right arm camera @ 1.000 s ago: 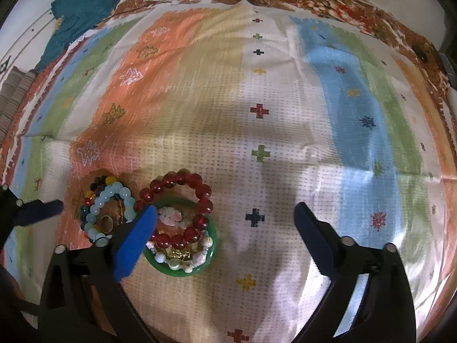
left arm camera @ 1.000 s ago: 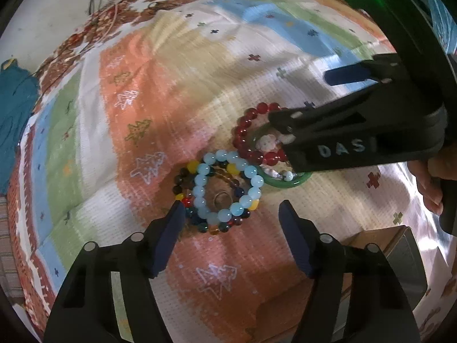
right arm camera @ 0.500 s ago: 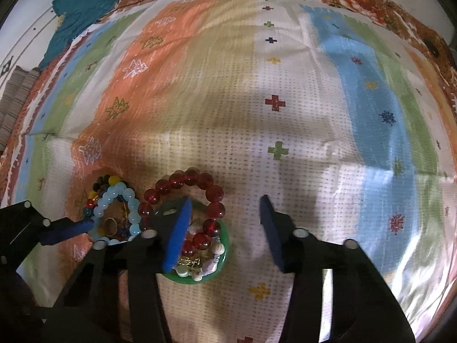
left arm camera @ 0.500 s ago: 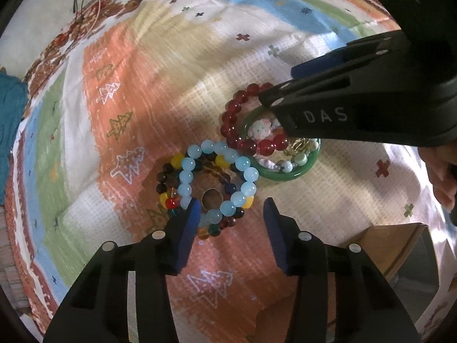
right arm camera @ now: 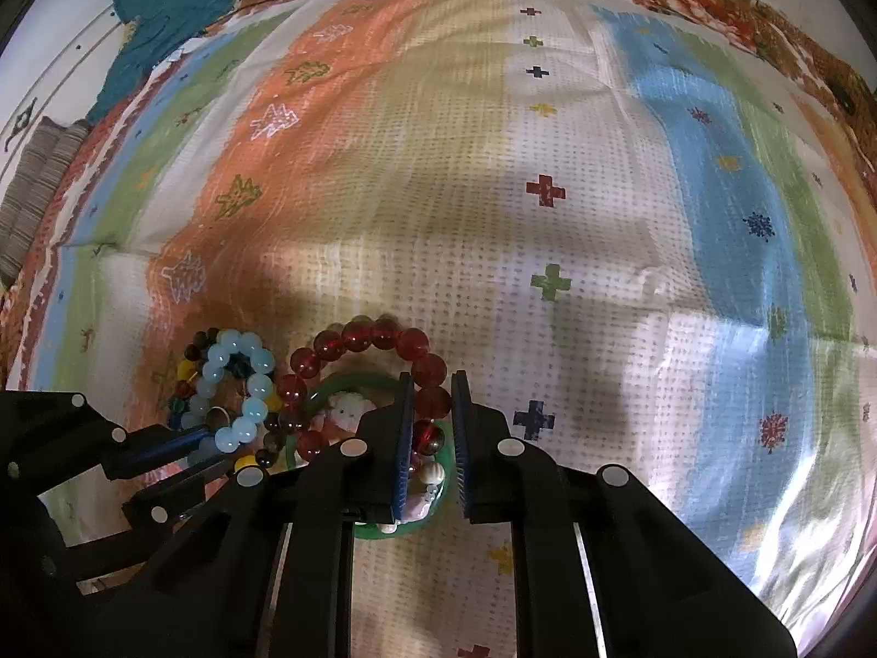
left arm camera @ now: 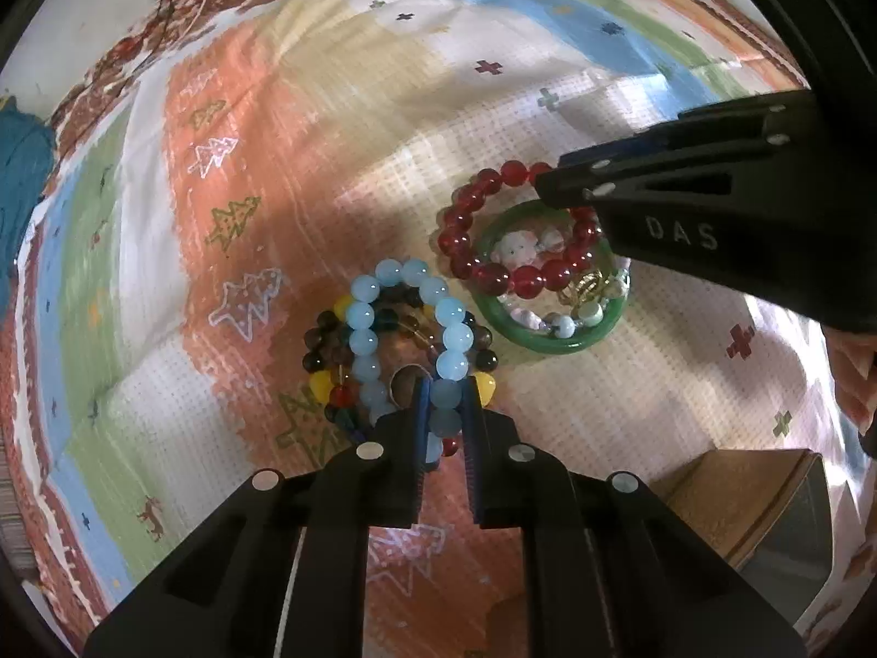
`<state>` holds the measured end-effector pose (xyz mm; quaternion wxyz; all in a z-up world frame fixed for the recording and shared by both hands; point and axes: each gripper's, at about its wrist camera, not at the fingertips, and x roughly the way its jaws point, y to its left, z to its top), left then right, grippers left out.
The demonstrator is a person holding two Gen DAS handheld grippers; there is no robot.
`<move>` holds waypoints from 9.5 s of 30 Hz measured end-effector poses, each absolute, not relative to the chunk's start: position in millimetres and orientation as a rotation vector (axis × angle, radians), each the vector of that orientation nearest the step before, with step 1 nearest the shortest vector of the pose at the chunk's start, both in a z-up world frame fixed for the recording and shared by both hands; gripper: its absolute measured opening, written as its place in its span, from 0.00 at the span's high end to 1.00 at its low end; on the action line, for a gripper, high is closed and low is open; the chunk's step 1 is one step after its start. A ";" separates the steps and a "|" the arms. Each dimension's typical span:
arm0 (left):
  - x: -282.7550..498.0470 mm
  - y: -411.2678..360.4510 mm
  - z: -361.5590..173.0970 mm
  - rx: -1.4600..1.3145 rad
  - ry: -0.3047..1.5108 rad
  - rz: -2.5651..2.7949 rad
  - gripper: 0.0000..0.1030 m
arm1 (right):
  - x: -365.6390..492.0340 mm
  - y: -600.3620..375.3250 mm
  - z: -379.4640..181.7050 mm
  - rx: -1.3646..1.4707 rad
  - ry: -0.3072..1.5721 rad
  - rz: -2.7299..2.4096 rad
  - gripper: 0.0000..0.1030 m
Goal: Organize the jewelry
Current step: 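Grasp the light-blue bead bracelet with the left tool while the right tool grasps the red bead bracelet, then lift both held bracelets and carry them over the silver tin, then open both tools to drop the bracelets into the silver tin, then move both tools toward the multicolour bracelet and the green bangle, then grasp the multicolour bracelet with the left tool while the right tool grasps the white pearl bracelet, then lift both held bracelets and carry them over the silver tin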
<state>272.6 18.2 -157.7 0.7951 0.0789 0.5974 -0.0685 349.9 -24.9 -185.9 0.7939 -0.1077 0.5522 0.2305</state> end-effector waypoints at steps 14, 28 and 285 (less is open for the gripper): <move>266.8 31.9 -132.7 0.121 1.255 -0.070 0.89 | 333.0 -31.3 -159.3 -0.242 1.114 0.502 0.86; 244.9 40.5 -97.3 0.061 1.192 0.014 0.89 | 300.8 -37.6 -127.0 -0.259 1.038 0.515 0.86; 178.6 36.6 -22.6 -0.119 0.995 0.003 0.91 | 204.2 -60.6 -65.8 -0.250 0.877 0.540 0.90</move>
